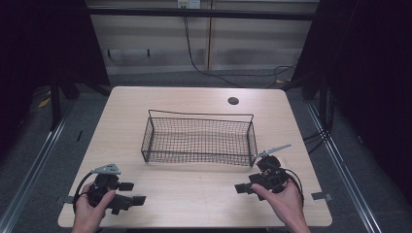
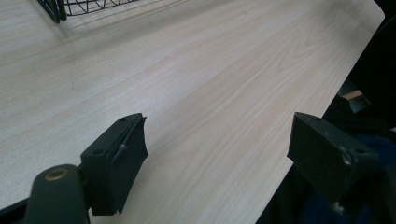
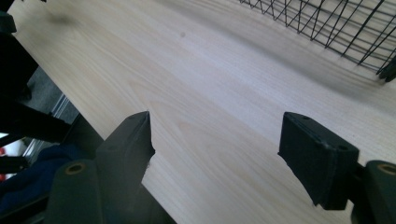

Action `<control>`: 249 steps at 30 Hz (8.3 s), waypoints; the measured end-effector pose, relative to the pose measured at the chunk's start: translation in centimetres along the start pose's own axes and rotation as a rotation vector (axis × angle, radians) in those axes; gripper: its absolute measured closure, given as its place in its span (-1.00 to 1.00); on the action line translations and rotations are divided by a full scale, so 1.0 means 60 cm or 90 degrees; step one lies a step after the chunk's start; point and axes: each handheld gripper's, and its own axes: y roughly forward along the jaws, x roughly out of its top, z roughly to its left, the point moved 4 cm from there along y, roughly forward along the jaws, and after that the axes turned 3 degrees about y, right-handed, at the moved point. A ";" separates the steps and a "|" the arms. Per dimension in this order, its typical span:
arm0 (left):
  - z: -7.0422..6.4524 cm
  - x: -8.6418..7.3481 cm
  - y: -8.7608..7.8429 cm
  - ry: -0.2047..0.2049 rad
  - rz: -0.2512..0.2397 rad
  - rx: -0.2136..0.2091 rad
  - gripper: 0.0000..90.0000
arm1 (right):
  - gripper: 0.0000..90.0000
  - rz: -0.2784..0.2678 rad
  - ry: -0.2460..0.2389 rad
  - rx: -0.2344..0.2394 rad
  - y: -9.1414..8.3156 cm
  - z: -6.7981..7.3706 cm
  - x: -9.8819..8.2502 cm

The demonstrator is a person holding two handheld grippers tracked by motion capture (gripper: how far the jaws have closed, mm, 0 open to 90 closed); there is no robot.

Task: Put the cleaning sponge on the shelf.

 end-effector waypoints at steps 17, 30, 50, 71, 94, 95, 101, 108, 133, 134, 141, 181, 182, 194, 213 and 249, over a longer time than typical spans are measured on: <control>0.001 0.001 0.000 0.000 -0.002 0.000 -0.58 | -0.51 0.074 0.013 0.008 -0.052 -0.032 0.042; 0.001 0.000 0.000 0.001 0.002 -0.002 -0.58 | -0.48 0.117 0.040 -0.032 -0.074 -0.075 0.052; 0.001 0.000 0.002 -0.004 0.005 -0.001 -0.58 | -0.56 0.124 0.103 -0.094 -0.111 -0.168 0.037; 0.001 0.000 0.003 -0.005 0.005 -0.003 -0.58 | -0.54 0.156 0.137 -0.143 -0.079 -0.219 0.033; 0.002 0.000 0.003 -0.003 0.006 -0.002 -0.58 | -0.53 0.207 0.136 -0.168 -0.028 -0.227 0.008; 0.001 0.000 0.003 -0.003 0.007 -0.003 -0.58 | -0.53 0.206 0.136 -0.170 -0.028 -0.227 0.008; 0.001 -0.001 0.003 -0.003 0.007 -0.003 -0.58 | -0.48 0.206 0.140 -0.174 -0.027 -0.230 0.009; 0.001 -0.001 0.003 -0.004 0.008 -0.006 -0.58 | -0.39 0.204 0.146 -0.178 -0.022 -0.228 0.010; 0.001 -0.001 0.004 -0.008 0.009 -0.008 -0.58 | -0.38 0.217 0.147 -0.155 -0.039 -0.205 0.021; 0.001 -0.001 0.004 -0.008 0.009 -0.008 -0.58 | -0.37 0.216 0.141 -0.155 -0.040 -0.203 0.023; 0.000 -0.001 0.003 -0.001 0.009 -0.009 -0.58 | -0.38 0.215 0.137 -0.149 -0.045 -0.196 0.028; 0.000 0.000 0.002 0.012 0.009 -0.018 -0.61 | -0.37 0.210 0.087 -0.096 -0.089 -0.127 0.079; -0.001 0.000 0.002 0.009 0.009 -0.019 -0.61 | -0.37 0.211 0.086 -0.096 -0.090 -0.125 0.081; 0.000 0.000 0.002 0.009 0.008 -0.015 -0.61 | -0.37 0.202 0.075 -0.084 -0.109 -0.102 0.111; 0.000 0.000 0.002 0.008 0.010 -0.016 -0.61 | -0.37 0.197 0.080 -0.073 -0.110 -0.073 0.174; 0.001 -0.001 0.002 0.005 0.005 -0.016 -0.60 | -0.37 0.184 0.140 -0.133 -0.038 -0.060 0.284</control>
